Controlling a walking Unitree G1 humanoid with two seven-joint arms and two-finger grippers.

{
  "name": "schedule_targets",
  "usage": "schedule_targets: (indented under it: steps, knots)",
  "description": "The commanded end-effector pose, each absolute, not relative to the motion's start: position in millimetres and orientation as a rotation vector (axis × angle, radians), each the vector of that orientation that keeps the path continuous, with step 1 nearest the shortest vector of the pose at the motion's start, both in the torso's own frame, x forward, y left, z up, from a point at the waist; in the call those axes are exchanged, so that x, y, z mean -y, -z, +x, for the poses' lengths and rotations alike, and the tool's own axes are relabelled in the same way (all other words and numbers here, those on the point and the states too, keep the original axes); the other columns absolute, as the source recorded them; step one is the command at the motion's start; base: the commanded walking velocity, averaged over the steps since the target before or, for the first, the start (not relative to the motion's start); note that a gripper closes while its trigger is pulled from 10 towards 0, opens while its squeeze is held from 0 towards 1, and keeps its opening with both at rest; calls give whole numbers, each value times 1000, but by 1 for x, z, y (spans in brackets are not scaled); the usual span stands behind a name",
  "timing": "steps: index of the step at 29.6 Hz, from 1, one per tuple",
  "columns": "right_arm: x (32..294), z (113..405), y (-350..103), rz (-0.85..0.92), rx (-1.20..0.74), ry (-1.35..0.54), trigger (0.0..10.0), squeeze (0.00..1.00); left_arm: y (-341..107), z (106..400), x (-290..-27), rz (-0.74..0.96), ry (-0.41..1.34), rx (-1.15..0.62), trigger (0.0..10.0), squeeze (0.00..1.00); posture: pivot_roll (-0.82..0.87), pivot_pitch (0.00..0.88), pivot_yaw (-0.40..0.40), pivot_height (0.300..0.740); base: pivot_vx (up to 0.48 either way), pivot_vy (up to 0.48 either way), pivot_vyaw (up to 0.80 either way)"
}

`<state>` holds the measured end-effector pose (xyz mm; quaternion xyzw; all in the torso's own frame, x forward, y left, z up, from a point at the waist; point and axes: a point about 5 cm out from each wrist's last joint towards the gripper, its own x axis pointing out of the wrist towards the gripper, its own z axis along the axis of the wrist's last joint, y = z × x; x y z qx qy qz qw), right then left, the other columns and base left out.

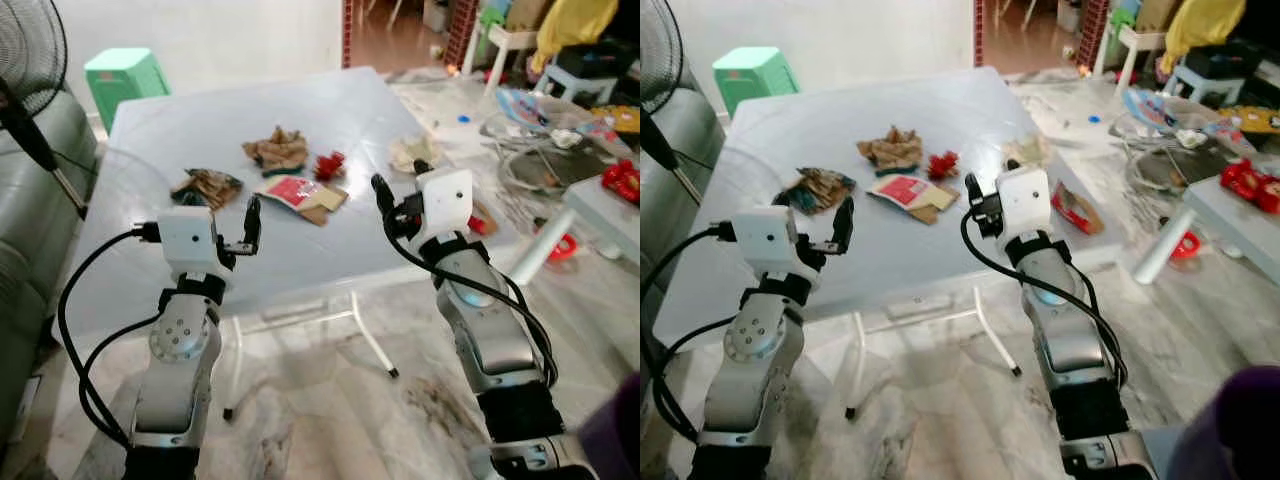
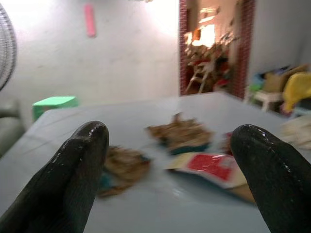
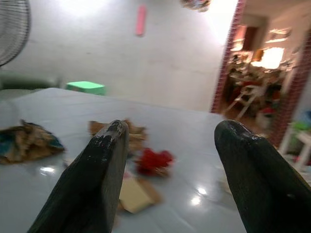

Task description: Picking trash to rubbish bin

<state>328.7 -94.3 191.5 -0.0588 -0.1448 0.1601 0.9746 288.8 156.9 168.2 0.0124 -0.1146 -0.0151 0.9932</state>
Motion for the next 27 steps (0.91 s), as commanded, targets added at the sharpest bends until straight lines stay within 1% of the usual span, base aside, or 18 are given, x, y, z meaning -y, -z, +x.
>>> schedule_targets:
  steps: [1, 9, 15, 19, 27]
  knots:
    - [91, 327, -196, -132, 307, -353, 10000, 0, -173, 288, -161, 28, 11, 249, 10000, 0, -24, 57, 17, 740, 454, 0, 0]
    - [84, 320, -195, -127, 293, -475, 10000, 0, -171, 287, -163, 36, -11, 243, 10000, 0, -24, 58, 14, 740, 444, 0, 0]
    - [84, 318, -193, -139, 283, -494, 10000, 0, -169, 288, -163, 46, -17, 231, 10000, 0, -30, 60, 12, 740, 419, 0, 0]
    - [81, 315, -192, -133, 271, -519, 10000, 0, -167, 289, -168, 74, -93, 217, 10000, 0, -29, 63, 10, 740, 60, 0, 0]
    - [78, 309, -191, -144, 264, -583, 10000, 0, -166, 292, -176, 111, -151, 200, 10000, 0, -32, 67, 9, 740, 0, 0, 0]
